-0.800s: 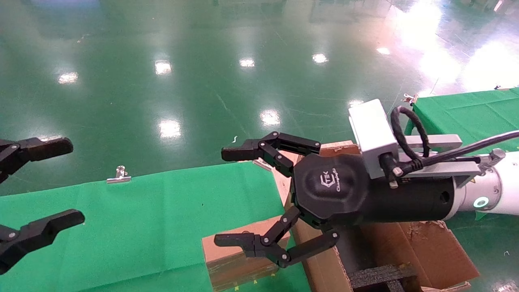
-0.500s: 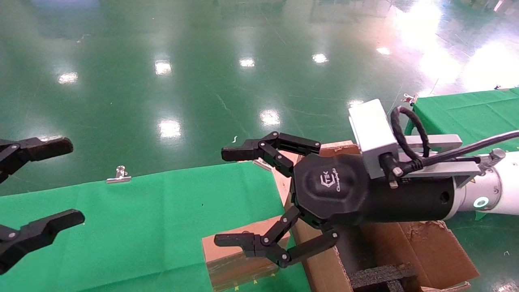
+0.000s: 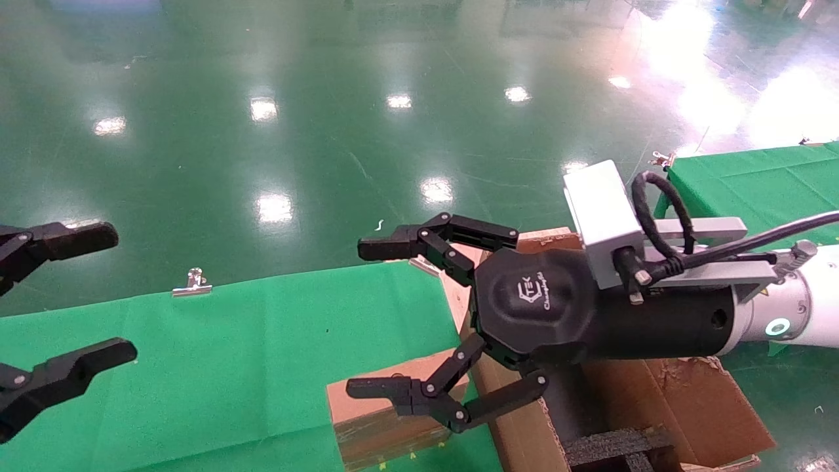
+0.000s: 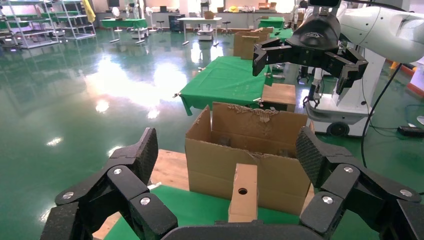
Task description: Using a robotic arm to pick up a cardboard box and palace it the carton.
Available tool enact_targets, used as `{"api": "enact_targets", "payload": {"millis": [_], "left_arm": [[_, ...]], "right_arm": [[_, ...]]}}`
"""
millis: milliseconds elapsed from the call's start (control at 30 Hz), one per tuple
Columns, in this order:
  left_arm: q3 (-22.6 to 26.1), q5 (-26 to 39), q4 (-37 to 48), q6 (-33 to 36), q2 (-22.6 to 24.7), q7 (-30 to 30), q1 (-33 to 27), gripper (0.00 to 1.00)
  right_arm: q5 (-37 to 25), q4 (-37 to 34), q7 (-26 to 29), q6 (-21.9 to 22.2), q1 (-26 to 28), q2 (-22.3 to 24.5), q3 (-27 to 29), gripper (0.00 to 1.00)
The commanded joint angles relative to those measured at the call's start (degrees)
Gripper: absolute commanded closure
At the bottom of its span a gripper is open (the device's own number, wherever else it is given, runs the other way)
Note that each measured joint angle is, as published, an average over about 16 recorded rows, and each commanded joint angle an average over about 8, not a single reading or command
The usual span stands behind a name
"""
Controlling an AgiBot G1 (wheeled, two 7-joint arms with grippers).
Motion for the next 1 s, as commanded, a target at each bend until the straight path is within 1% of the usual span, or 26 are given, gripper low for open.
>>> {"api": "enact_targets", "payload": {"millis": [33,167,367,500,667,833,1000], "left_arm": [[0.0,0.0,0.0,0.0,0.0,0.0,0.0,1.00],[0.0,0.0,0.0,0.0,0.0,0.0,0.0,1.00],[0.0,0.0,0.0,0.0,0.0,0.0,0.0,1.00],[0.0,0.0,0.0,0.0,0.0,0.0,0.0,1.00],[0.0,0.0,0.0,0.0,0.0,0.0,0.0,1.00],[0.0,0.0,0.0,0.0,0.0,0.0,0.0,1.00],[0.0,0.0,0.0,0.0,0.0,0.0,0.0,1.00]], "right_arm": [[0.5,-0.1,0.0,0.1,-0.2,-0.1,0.2,0.00],[-3.0,0.7,0.2,-0.9,1.4,0.6,-1.2,0.00],[-14.4,1.5,1.0,-3.7,8.4,0.1,-7.1,0.00],[-21.7,0.7,1.3,-4.2,12.7,-1.6,-12.0,0.00],[-29.3,-0.9,0.9,-4.2,16.9,-4.4,-17.3,0.00],[-34.6,-3.7,-0.1,-4.0,20.0,-7.5,-21.4,0.00],[-38.4,-7.1,-1.5,-3.9,22.5,-10.9,-24.7,0.00]]}}
